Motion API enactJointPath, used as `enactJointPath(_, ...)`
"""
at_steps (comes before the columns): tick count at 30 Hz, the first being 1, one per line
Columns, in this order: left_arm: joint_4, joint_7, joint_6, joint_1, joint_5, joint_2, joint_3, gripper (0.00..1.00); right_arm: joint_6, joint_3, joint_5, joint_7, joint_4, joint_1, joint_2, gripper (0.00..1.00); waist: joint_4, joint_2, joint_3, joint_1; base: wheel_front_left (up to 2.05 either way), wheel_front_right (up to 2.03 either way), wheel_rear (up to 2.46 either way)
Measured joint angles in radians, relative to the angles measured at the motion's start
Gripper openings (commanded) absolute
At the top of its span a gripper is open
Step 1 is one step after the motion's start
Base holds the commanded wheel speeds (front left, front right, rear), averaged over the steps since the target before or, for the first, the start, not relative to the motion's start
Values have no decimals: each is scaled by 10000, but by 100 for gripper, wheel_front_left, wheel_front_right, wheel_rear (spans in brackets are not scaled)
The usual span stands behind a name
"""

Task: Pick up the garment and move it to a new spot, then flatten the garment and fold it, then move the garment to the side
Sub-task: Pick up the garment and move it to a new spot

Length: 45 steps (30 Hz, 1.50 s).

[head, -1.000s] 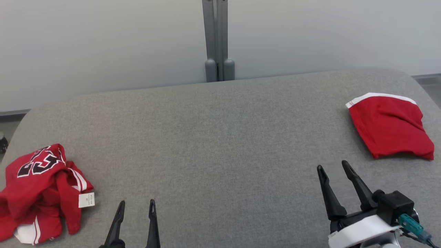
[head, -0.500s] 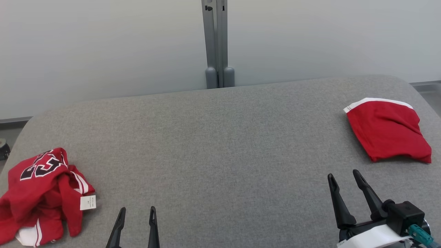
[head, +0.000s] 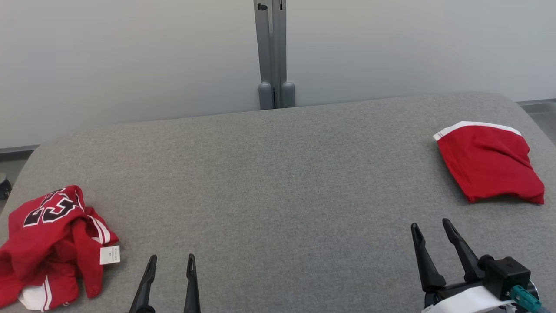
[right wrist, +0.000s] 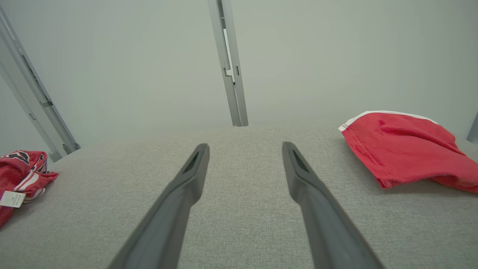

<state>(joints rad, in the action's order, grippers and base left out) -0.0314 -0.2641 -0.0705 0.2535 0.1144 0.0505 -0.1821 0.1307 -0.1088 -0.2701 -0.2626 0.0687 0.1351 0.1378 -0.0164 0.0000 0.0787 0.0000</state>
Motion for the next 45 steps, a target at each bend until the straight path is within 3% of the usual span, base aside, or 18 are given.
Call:
enactJointPath(33,50,0,59,-103,-61,-2,-8,100,0,0,40,0,249,16,-144,100,152,0,117,0,0,0,0)
enactJointPath(45,77,0,163,-207,-186,-10,151,100,0,-84,42,0,318,261,-190,100,1259,0,58,0,0,0,0)
